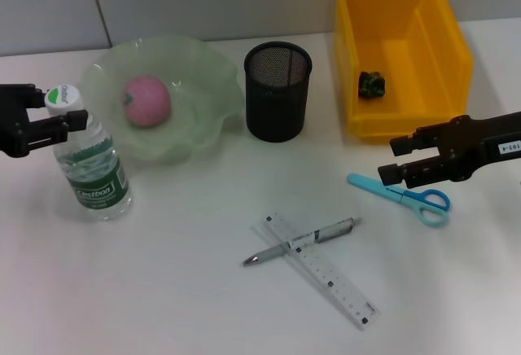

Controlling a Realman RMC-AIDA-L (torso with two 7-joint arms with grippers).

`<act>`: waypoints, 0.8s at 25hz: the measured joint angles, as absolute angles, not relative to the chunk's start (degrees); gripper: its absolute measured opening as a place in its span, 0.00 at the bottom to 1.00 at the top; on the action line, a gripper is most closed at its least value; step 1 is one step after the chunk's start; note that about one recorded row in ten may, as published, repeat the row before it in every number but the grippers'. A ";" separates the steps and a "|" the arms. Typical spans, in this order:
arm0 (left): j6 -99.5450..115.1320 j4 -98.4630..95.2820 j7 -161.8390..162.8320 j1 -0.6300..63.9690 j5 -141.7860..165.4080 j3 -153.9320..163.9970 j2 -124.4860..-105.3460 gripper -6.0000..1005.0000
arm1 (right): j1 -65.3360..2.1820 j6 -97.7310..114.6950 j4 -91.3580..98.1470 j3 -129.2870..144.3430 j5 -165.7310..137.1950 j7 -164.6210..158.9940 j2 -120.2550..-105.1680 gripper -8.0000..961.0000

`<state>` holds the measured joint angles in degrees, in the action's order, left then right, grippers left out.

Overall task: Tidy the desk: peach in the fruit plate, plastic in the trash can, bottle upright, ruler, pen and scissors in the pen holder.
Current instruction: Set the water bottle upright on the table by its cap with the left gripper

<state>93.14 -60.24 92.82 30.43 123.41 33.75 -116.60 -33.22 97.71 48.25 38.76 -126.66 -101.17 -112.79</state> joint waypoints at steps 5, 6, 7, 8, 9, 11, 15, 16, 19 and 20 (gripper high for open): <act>93.13 -60.05 92.55 30.35 123.41 33.83 -116.68 0.44 | -33.29 97.90 48.25 38.76 -126.64 -101.22 -112.76 0.79; 93.13 -60.03 92.49 30.32 123.37 33.83 -116.69 0.44 | -33.31 97.93 48.25 38.76 -126.64 -101.25 -112.74 0.79; 93.13 -60.03 92.49 30.32 123.37 33.83 -116.69 0.44 | -33.34 97.95 48.25 38.76 -126.64 -101.28 -112.72 0.79; 93.13 -59.94 92.46 30.31 123.32 33.84 -116.71 0.44 | -33.36 97.97 48.25 38.76 -126.64 -101.32 -112.70 0.79; 93.17 -59.86 92.43 30.31 123.30 33.84 -116.72 0.44 | -33.37 98.01 48.25 38.76 -126.64 -101.36 -112.68 0.79; 93.22 -59.82 92.39 30.31 123.30 33.85 -116.72 0.44 | -33.38 98.01 48.25 38.76 -126.64 -101.36 -112.66 0.78; 93.25 -59.77 92.19 30.29 123.30 34.19 -116.86 0.44 | -33.40 98.01 48.25 38.76 -126.64 -101.38 -112.58 0.78; 93.28 -59.76 92.00 30.26 123.30 34.27 -116.90 0.44 | -33.40 98.01 48.25 38.76 -126.64 -101.39 -112.55 0.78; 93.46 -59.77 91.72 30.24 123.26 34.28 -116.95 0.44 | -33.48 98.03 48.19 38.76 -126.64 -101.41 -112.50 0.79; 93.46 -59.77 91.72 30.24 123.26 34.28 -116.95 0.46 | -33.48 98.03 48.19 38.76 -126.64 -101.41 -112.50 0.78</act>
